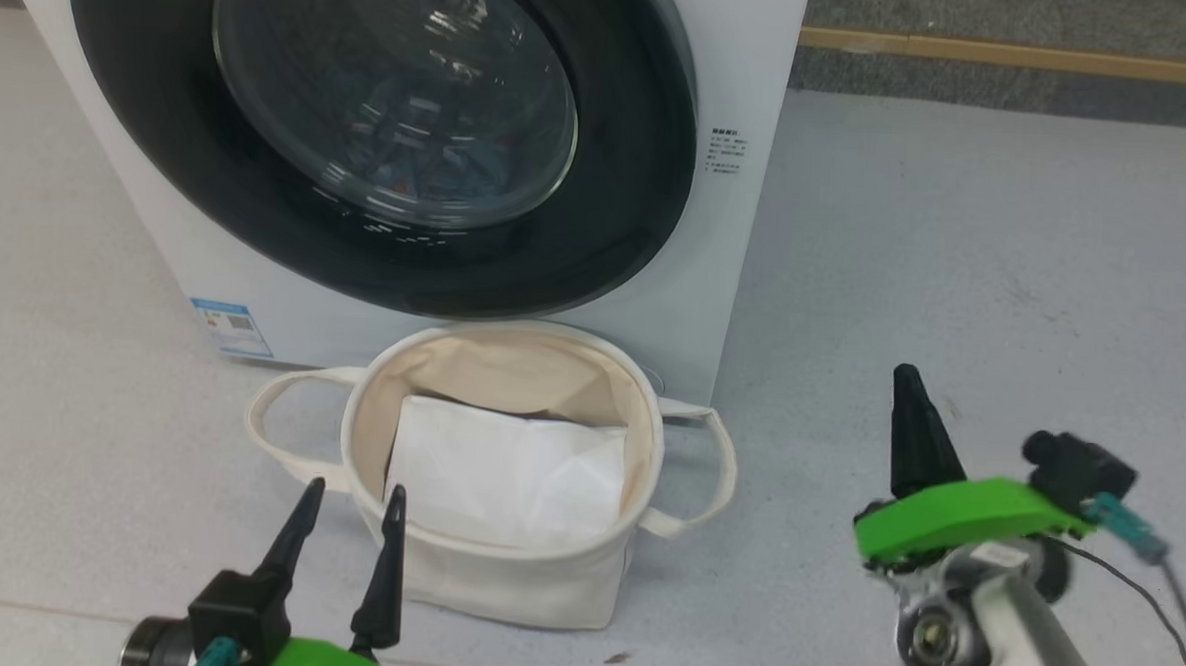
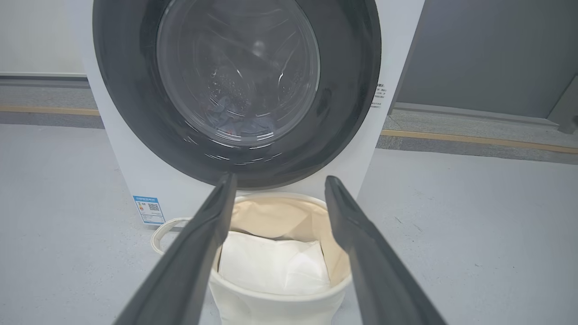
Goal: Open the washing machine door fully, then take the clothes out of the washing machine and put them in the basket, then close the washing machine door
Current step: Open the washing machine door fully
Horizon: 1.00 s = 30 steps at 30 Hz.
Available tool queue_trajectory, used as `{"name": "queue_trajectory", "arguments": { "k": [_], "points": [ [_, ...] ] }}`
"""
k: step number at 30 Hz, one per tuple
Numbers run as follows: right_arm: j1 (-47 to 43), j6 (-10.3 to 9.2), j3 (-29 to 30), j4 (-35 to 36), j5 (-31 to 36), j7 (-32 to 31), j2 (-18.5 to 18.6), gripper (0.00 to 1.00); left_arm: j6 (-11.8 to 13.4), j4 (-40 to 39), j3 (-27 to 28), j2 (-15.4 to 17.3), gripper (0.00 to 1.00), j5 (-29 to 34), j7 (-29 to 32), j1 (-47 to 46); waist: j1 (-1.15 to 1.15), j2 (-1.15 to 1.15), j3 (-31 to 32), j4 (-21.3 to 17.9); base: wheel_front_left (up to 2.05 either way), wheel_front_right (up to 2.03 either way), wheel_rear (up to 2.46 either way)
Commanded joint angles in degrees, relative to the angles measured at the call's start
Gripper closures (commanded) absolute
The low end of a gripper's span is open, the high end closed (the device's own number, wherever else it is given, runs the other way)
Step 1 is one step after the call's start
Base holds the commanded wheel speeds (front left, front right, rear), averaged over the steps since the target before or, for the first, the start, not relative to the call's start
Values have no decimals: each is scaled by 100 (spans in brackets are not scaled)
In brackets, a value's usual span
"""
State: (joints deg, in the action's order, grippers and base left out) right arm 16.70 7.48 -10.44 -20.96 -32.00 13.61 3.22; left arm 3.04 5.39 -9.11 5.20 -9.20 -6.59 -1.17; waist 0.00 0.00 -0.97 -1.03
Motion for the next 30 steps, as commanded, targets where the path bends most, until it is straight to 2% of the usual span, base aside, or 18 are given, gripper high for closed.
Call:
{"name": "queue_trajectory", "arguments": {
  "k": [1, 3, 7, 10, 12, 14, 18, 24, 30],
  "points": [
    [356, 1, -145, 183, -542, -60, -35, 100, 43, -159, 143, 14, 0, 3, -34, -176, 0, 0, -26, 8, 0, 0, 0],
    [442, 1, -92, 211, -1824, -308, -35, 100, 56, -161, 118, 7, 0, 5, -46, -201, 0, 0, -90, 4, 0, 0, 0],
    [814, 1, 325, 83, -3393, -790, -35, 100, 95, -191, 91, -3, 0, 10, -83, -290, 0, 0, -327, 8, 0, 0, 0],
    [1155, 1, 619, 24, -4831, -1236, -35, 100, 92, -164, 50, 2, 0, 24, -75, -371, 0, 0, -521, -5, 0, 0, 0],
    [1411, 1, 787, -147, -5798, -1596, -35, 100, 91, -148, 22, 0, 0, 31, -86, -441, 0, 0, -644, -6, 0, 0, 0],
    [1689, 1, 923, -385, -6470, -1945, -35, 100, 89, -141, -15, -10, 0, 36, -117, -524, 0, 0, -761, 4, 0, 0, 0],
    [2314, 1, 1103, -913, -7480, -2766, -1, 100, 48, -190, -123, -66, 0, -54, -202, -699, 0, 0, -1022, 55, 0, 0, 0],
    [3554, 1, 943, -1966, -8535, -3781, 443, 100, 62, -126, -331, -121, 0, -56, -248, -1041, 0, 0, -1561, 252, 0, 0, 0],
    [4352, 1, 653, -2545, -8719, -3951, 724, 100, 94, -21, -445, -145, 0, -46, -317, -1288, 0, 0, -1930, 467, 0, 0, 0]
  ]
}}
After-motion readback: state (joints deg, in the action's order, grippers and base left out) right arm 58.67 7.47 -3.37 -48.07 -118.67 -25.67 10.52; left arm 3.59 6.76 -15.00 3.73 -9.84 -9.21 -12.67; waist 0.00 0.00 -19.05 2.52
